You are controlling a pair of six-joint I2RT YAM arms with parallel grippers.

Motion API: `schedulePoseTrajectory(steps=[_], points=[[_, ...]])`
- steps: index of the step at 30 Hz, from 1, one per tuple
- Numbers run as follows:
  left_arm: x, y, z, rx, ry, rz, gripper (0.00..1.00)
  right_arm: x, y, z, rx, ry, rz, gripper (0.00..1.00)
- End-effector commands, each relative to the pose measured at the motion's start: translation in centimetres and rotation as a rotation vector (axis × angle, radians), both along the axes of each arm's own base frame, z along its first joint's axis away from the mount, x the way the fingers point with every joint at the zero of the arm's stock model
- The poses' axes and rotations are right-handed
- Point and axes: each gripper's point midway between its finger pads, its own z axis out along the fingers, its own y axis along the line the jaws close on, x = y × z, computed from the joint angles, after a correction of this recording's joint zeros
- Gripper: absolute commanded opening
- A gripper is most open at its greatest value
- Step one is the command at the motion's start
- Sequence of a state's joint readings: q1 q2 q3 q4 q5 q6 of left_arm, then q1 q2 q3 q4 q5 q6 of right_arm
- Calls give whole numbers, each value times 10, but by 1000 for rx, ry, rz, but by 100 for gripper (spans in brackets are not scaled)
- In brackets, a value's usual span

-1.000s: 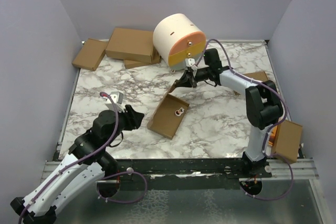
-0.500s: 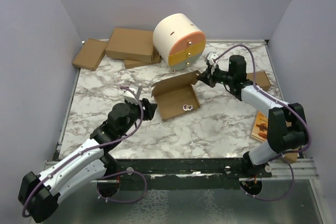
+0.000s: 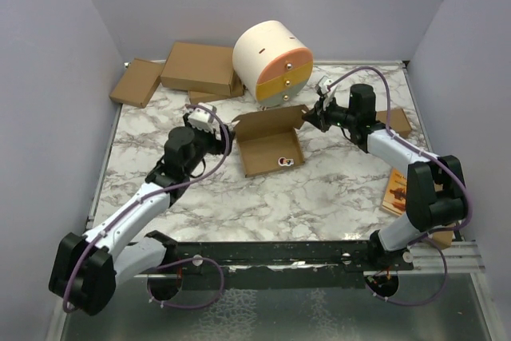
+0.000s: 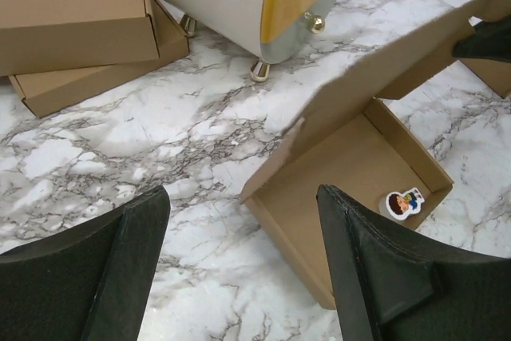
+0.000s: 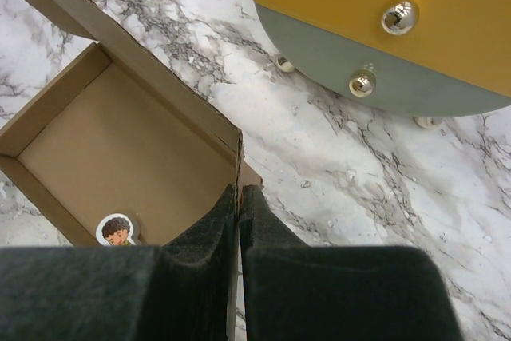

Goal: Fold the paper box

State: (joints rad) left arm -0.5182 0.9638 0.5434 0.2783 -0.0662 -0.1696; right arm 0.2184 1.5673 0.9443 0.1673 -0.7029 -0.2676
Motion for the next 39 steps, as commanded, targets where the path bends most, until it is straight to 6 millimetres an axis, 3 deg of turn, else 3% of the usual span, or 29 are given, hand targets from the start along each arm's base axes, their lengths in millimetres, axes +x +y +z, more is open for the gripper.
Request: schedulePoseTrajectory(steps=[1, 8, 13, 22, 30, 35, 39], points=[[12, -18, 8, -80, 54, -178, 76, 10, -1, 9, 12, -11, -24, 1], [23, -38, 9, -91, 60, -306, 67, 10, 0, 9, 18, -3, -17, 1], [40, -36, -6, -67, 86, -257, 58, 9, 2, 7, 23, 11, -6, 1], [52, -35, -4, -61, 75, -223, 18, 9, 3, 6, 27, 29, -3, 1], [55, -47, 1, 7, -16, -191, 0, 6, 5, 10, 53, 57, -8, 1], [58, -54, 2, 64, -101, -116, 0, 6, 4, 24, 128, 71, -75, 1], [58, -60, 4, 26, -134, -37, 0, 12, -1, 30, 166, 72, -248, 1]])
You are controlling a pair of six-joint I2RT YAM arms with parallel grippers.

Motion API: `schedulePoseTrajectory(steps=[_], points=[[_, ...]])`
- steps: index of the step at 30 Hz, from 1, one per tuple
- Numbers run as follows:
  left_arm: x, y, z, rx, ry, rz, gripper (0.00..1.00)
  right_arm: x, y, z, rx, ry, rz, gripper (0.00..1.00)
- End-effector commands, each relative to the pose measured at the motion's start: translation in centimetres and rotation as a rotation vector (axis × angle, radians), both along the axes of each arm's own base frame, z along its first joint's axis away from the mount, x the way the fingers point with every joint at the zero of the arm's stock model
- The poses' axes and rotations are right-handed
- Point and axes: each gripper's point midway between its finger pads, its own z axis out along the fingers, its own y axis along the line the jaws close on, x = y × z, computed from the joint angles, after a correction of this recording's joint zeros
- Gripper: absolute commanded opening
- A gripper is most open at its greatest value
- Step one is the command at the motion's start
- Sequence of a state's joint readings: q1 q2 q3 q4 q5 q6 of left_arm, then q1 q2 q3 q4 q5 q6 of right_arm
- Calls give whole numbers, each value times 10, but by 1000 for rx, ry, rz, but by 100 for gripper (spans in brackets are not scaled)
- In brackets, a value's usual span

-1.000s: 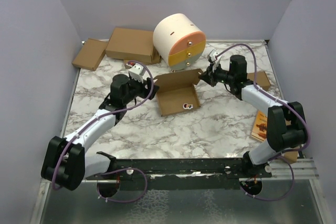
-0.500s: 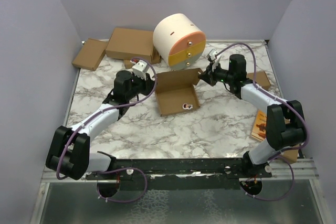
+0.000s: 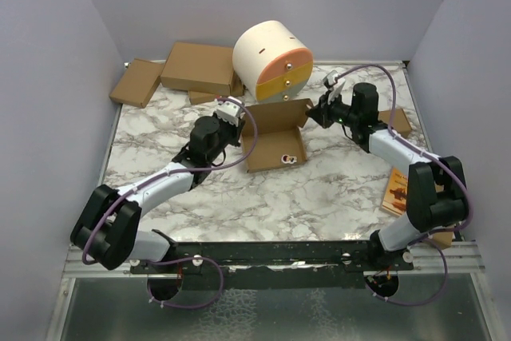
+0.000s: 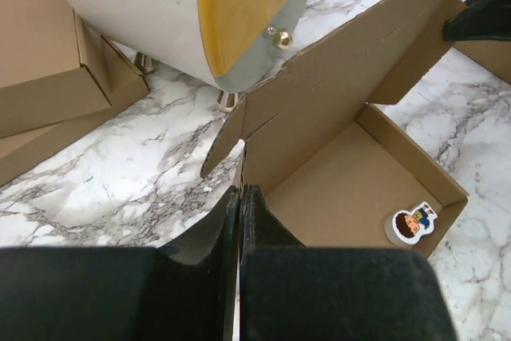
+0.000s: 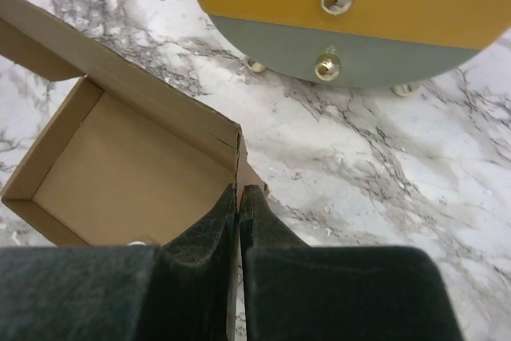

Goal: Fold the paper box

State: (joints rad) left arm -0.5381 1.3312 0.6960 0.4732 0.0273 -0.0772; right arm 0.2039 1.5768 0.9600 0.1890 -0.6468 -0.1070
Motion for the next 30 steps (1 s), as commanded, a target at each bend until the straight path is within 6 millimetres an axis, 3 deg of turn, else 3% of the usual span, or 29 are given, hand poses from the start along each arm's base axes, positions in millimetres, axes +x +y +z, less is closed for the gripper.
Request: schedulePoseTrajectory(steps=[1, 9, 14, 19, 24, 30], points=[[8, -7, 21, -71, -120, 113, 0, 0, 7, 22, 81, -15, -175, 1], [16, -15, 15, -124, -178, 235, 0, 0, 25, 13, 75, -66, -361, 1], [6, -23, 5, -142, -218, 232, 0, -21, 40, 6, 109, -102, -350, 1], [-10, -16, -16, -140, -204, 226, 0, -42, 51, -6, 81, -91, -315, 1], [-21, -16, -27, -132, -183, 198, 0, -61, 50, -28, 33, -58, -289, 1], [-27, -21, -31, -128, -151, 214, 0, -69, 51, -31, 9, -21, -277, 1]])
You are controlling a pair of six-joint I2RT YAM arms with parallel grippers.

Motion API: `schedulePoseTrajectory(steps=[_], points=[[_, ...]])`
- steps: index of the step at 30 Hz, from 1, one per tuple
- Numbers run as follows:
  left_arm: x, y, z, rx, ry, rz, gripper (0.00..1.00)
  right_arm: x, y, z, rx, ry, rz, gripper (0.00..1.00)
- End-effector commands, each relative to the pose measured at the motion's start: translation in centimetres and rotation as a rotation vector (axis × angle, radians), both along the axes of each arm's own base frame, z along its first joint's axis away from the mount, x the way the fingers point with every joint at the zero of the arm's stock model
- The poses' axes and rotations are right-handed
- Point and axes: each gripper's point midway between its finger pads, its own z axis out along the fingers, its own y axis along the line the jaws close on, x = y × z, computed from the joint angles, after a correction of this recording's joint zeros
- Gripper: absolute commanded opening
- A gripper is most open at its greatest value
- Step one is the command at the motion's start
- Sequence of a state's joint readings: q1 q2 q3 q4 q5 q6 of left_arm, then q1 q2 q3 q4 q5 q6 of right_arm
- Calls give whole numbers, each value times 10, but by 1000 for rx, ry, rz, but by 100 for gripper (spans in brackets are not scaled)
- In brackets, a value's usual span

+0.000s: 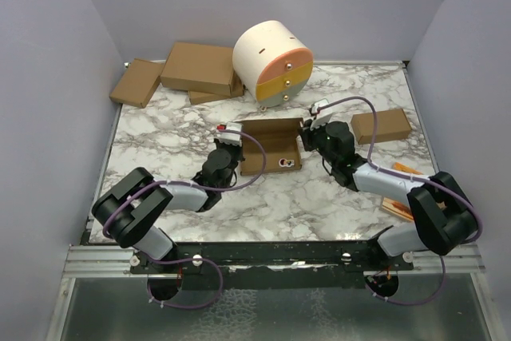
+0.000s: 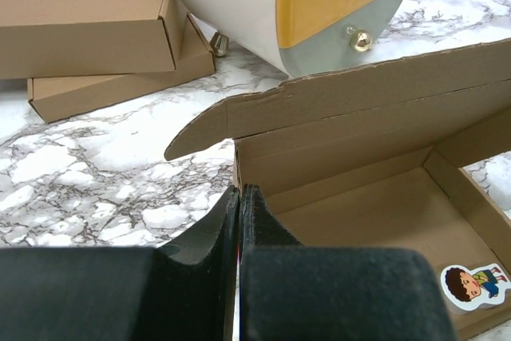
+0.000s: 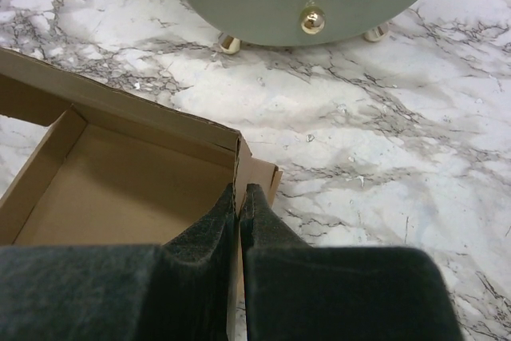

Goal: Fold the paper box

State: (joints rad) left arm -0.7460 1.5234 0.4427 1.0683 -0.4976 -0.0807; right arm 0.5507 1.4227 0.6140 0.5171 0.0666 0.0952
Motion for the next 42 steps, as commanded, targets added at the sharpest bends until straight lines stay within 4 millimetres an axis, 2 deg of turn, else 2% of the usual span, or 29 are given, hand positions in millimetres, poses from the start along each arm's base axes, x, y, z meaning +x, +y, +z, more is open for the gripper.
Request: schedulePoseTrajectory(steps=[1, 12, 20, 29, 42], points=[[-15, -31, 14, -75, -5, -94, 0, -24, 24, -4, 6, 60, 115, 1], [-34, -32, -3, -40, 89, -147, 0, -54, 22, -31, -88, 166, 153, 1], [-39, -38, -13, -11, 173, -166, 1, -67, 25, -36, -63, 226, 174, 1], [-55, -29, -27, -7, 245, -178, 1, -78, 26, -43, -63, 280, 206, 1], [-65, -26, -33, -15, 284, -199, 2, -76, 14, -48, -124, 261, 169, 1]])
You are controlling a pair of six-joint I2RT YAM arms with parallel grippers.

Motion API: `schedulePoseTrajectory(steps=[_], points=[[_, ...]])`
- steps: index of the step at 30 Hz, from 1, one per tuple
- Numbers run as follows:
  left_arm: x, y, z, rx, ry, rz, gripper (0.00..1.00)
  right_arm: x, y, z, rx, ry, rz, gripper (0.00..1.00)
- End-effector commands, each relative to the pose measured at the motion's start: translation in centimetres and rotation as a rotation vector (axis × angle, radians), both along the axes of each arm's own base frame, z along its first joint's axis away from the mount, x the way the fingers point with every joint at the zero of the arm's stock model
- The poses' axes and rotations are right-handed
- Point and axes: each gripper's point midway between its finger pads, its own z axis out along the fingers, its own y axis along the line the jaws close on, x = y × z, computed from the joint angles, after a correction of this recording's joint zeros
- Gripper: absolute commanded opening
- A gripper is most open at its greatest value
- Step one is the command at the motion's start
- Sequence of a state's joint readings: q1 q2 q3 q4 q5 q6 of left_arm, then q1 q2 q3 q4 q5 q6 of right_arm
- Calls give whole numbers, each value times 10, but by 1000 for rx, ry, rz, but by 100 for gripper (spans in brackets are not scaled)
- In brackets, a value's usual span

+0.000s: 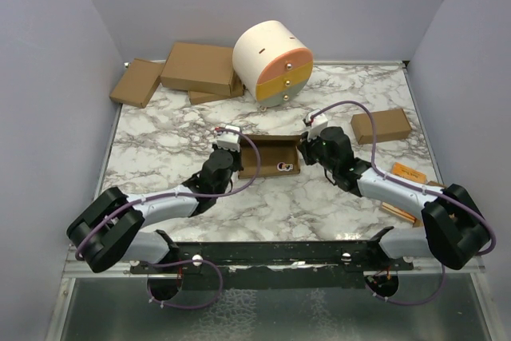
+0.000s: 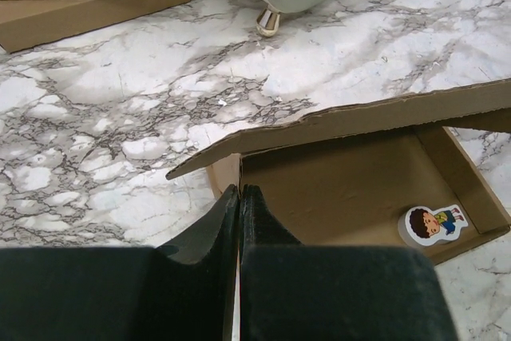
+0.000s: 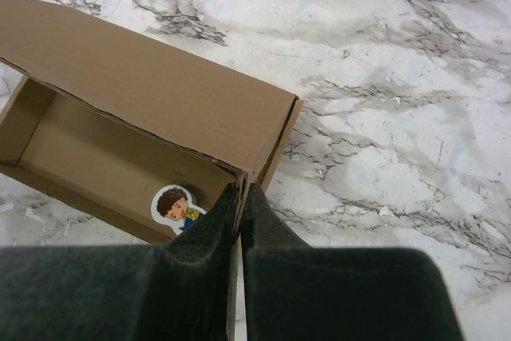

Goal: Fold the paper box

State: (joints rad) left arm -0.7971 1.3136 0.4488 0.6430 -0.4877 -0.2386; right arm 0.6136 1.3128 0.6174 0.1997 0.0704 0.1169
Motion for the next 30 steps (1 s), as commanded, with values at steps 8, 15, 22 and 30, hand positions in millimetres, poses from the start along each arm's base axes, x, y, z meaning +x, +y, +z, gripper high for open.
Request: schedulePoseTrajectory(steps=[8, 15, 22, 30], points=[[-35, -31, -14, -57, 112, -196, 3, -29, 14, -23, -26, 86, 119, 1], [-31, -43, -7, -76, 182, -191, 3, -30, 17, -24, -18, 95, 132, 1], [-33, -37, -21, -56, 268, -133, 3, -30, 18, -22, -14, 92, 135, 1], [-20, -33, 3, -64, 253, -58, 3, -28, 23, -21, -8, 98, 136, 1]])
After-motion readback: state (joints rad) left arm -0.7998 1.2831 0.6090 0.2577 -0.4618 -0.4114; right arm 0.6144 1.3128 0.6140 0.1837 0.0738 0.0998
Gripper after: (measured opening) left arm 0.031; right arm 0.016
